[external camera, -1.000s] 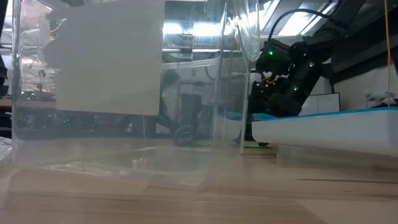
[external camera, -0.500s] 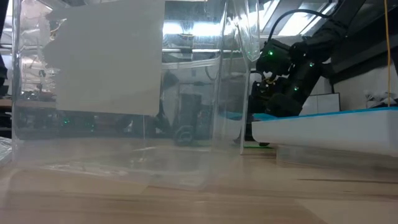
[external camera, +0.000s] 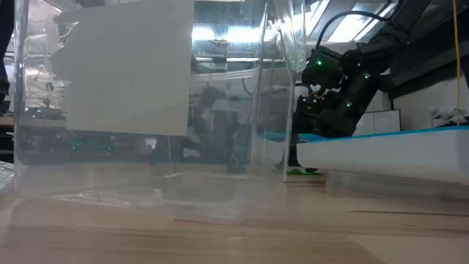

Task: Roll bandage
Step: Roll the green bandage

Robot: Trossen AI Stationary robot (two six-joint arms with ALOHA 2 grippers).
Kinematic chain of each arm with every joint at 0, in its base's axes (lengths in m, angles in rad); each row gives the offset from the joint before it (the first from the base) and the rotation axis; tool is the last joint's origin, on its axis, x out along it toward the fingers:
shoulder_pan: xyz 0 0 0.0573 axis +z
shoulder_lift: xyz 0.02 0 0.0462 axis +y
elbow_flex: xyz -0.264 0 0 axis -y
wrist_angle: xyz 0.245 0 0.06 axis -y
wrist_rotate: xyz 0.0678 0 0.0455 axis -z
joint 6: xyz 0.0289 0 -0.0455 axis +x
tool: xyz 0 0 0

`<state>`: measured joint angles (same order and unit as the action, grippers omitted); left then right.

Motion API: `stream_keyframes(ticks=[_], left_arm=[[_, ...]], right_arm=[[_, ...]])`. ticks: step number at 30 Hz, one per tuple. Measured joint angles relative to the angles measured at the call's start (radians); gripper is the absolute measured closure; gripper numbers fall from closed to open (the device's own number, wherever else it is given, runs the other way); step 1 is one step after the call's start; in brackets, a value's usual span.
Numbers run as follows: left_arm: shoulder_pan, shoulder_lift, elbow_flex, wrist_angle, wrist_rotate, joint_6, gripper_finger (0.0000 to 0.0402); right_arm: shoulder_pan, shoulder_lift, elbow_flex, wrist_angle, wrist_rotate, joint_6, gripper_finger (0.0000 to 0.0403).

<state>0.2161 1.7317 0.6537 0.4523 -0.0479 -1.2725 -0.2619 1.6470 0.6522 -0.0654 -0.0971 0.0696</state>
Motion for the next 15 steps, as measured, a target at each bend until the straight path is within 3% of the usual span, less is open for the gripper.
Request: stream_keyframes(ticks=[15], left_arm=[[0.026, -0.011, 0.078, -0.022, 0.02, 0.106, 0.04]], right_arm=[[0.001, -0.003, 0.046, -0.136, 0.053, -0.026, 0.0395]])
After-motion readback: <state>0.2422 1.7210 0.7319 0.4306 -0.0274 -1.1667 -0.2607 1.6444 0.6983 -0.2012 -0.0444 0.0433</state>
